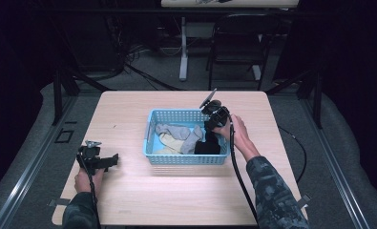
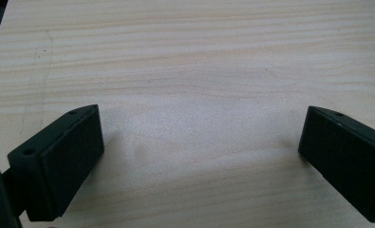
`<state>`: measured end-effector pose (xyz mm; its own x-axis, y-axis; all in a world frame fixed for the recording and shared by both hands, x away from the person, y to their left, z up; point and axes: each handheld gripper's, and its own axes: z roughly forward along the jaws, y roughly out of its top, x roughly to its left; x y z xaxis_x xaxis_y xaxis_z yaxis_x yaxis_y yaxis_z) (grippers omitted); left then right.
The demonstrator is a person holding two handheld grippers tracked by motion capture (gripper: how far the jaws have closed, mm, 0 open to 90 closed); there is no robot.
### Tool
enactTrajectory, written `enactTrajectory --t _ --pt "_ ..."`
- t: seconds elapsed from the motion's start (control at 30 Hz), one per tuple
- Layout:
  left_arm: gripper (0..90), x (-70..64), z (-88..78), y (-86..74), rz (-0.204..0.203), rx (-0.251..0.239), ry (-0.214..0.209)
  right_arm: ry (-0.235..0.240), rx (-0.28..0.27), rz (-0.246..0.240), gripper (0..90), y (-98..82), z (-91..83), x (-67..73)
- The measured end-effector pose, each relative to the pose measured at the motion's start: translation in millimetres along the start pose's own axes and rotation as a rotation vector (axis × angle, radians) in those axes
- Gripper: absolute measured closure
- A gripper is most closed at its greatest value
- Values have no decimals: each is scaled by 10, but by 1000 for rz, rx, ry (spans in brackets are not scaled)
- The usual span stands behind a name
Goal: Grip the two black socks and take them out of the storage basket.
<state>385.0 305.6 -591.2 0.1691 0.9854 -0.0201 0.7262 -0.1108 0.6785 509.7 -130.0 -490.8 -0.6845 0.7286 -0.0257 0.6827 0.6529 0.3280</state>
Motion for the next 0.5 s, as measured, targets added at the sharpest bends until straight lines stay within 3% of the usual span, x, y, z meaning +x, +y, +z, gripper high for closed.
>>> enactTrajectory --t 0.13,0.27,0.3,0.33,0.5 --pt "11 0 0 0 0 0 0 6 -17 17 758 -24 -11 11" --pt "11 -1 0 0 0 0 0 26 -40 22 772 -48 -92 -7" --pt "11 0 0 0 0 0 0 35 -83 40 774 -65 -110 -6" --pt "11 -1 0 0 0 0 0 33 -72 27 774 -65 -161 -22" --pt "11 -3 -1 -1 1 0 1 42 -120 36 777 -100 -325 -49"
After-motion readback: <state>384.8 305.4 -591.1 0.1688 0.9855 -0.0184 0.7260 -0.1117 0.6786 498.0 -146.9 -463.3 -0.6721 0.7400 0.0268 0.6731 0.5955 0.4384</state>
